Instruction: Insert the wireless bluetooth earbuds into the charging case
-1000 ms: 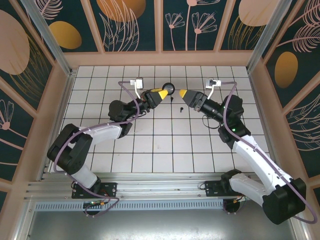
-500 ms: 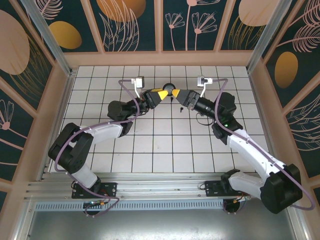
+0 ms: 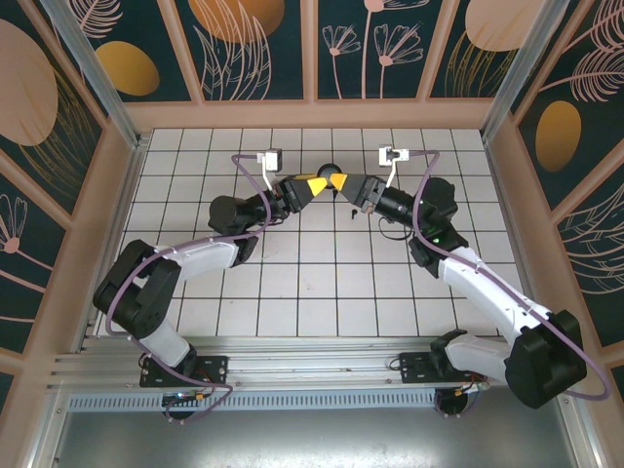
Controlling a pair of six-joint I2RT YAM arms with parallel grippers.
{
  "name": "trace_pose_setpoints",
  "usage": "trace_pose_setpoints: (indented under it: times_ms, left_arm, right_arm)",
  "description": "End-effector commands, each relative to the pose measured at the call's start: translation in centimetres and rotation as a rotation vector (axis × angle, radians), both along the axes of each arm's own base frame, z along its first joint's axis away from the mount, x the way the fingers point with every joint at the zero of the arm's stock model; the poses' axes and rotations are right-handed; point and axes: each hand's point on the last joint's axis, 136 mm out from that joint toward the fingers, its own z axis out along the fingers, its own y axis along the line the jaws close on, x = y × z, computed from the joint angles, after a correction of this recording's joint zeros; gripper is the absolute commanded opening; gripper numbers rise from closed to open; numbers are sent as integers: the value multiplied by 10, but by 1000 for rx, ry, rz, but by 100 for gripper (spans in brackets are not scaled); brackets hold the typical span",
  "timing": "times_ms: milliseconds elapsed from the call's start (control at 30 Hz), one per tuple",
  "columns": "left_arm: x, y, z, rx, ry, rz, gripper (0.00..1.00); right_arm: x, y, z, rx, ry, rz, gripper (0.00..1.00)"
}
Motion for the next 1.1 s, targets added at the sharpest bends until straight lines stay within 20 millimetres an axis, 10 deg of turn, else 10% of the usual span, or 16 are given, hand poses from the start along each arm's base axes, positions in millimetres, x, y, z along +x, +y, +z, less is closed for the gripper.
trace_pose_setpoints:
  times_ms: [0,267,700,1067]
  left_arm:
    - [-4,-6,1,77,-36,4,19]
    - [28,-5,-30,504,-51,230,52]
    - [39,56,-55,957,-209,533,71]
    - [1,22,-35,653,-283,269,70]
  right_arm:
    - [-10,3,16,-54,-126,27,11]
    - [-1,-2,13,-296,-240,58,6]
    - [11,-10,-7,-496,-336,140,12]
    - [-25,4,-18,-396,-451,260,13]
